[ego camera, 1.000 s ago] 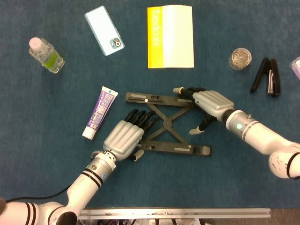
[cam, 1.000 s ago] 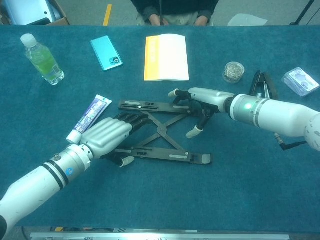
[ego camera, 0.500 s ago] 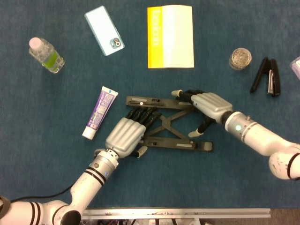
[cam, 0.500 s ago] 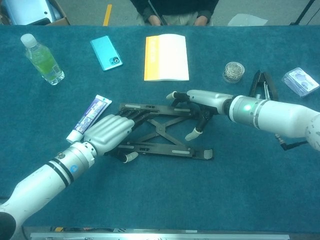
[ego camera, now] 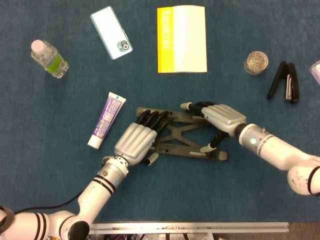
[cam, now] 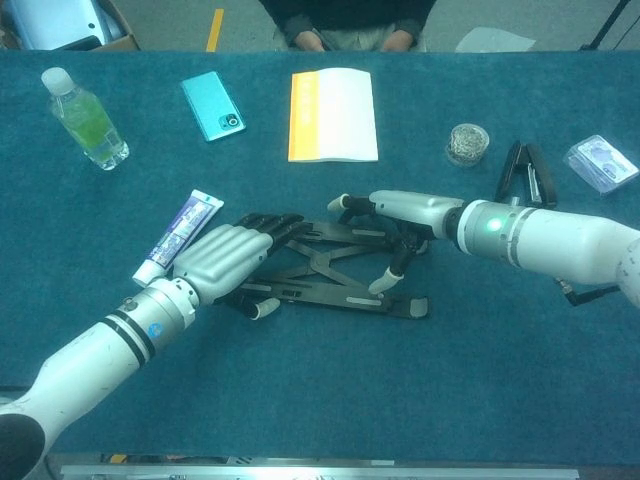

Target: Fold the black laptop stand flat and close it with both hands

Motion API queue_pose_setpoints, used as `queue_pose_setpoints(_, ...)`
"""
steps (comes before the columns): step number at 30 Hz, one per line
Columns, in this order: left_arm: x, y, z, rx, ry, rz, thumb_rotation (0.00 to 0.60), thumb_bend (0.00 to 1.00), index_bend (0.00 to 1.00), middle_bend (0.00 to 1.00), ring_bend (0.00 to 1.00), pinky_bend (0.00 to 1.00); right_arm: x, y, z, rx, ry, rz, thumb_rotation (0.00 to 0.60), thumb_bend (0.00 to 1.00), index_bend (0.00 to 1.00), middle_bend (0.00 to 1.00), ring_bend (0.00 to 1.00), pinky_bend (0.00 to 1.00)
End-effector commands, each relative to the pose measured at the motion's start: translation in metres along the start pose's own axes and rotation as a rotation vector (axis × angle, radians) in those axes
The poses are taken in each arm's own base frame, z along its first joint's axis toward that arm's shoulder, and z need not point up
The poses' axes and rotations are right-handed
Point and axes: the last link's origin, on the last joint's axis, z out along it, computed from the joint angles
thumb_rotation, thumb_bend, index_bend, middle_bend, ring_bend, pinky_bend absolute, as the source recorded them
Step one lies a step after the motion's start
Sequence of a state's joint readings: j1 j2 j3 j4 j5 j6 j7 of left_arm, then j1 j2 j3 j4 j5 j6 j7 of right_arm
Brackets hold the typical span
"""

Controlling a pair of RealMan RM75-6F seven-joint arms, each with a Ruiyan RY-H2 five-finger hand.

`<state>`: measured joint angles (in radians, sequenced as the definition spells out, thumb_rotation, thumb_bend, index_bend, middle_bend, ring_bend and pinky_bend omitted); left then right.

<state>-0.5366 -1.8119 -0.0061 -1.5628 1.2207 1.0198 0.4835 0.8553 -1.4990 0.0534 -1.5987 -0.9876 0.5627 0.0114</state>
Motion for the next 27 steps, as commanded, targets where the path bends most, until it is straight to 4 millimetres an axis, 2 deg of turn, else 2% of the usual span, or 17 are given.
queue_pose_setpoints(1, 0.001, 0.0, 0.001, 0.0, 0.001, -0.001, 0.6, 0.31, 0.0, 0.0, 0.0, 0.0, -0.001, -0.001, -0.001, 0.004, -0.003, -0.003, 0.6, 0.0, 0.0, 0.15, 0.07, 0.08)
queue_pose_setpoints(27, 0.003, 0.002, 0.015, 0.012, 0.001, -0.015, 0.6, 0.31, 0.0, 0.0, 0.0, 0.0, -0.02, -0.014, -0.01, 0.042, -0.078, -0.036, 0.6, 0.0, 0.0, 0.15, 0.07, 0.08)
